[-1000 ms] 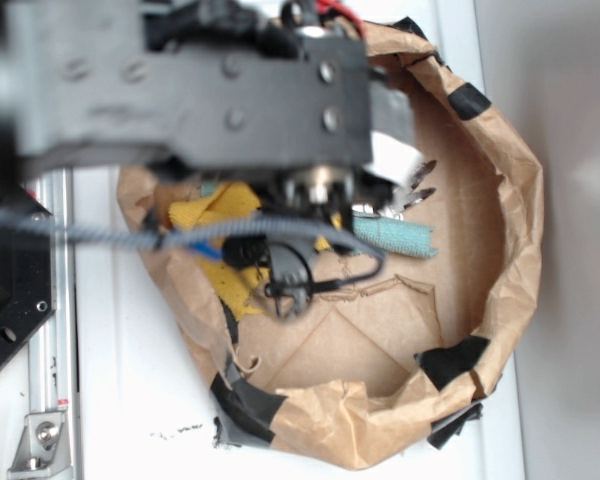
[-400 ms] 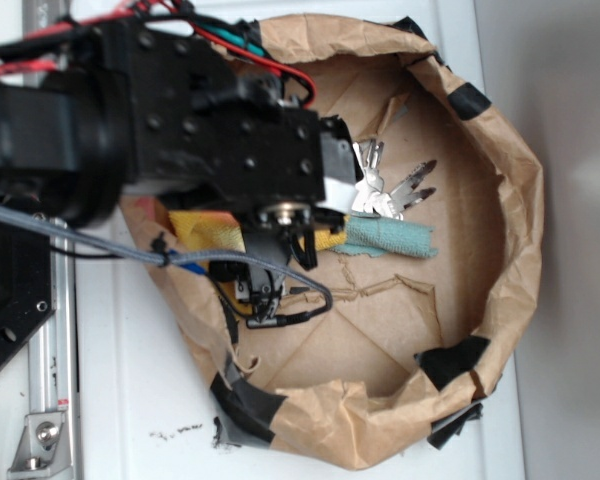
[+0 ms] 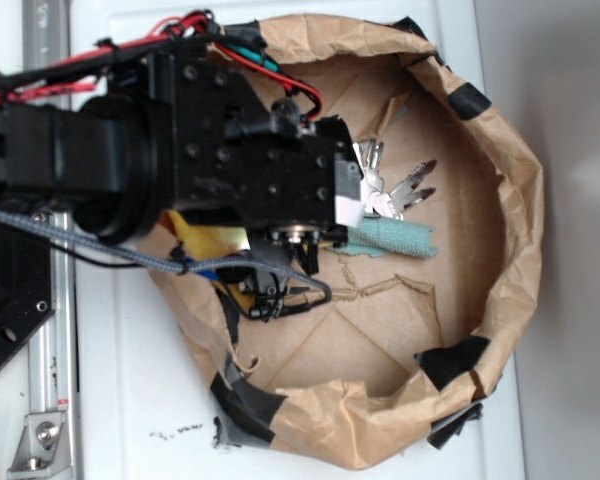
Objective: Grab the yellow cloth.
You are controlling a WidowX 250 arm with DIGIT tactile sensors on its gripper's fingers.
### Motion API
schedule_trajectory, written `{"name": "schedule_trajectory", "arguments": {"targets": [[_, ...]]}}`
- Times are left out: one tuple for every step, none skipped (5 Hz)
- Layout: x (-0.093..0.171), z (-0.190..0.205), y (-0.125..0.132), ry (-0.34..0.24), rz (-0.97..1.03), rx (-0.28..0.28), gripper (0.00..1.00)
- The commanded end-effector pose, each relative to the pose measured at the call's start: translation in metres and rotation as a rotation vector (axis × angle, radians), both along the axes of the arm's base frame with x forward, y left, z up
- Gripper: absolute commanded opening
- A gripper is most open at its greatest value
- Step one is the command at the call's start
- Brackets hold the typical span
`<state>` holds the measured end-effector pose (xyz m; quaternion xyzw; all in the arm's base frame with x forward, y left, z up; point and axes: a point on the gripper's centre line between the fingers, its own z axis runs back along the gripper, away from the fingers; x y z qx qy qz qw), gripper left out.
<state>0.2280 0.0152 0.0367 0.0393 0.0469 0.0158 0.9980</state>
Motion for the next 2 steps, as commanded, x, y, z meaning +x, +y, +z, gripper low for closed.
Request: {"name": "schedule_trajectory", "arguments": {"targets": [[0.0080,0.0140,0.0122,-0.079,0.009,0.016,0.00],[0.0071,0.0187,0.0083,-0.161,0.004,0.014,0.00]]}}
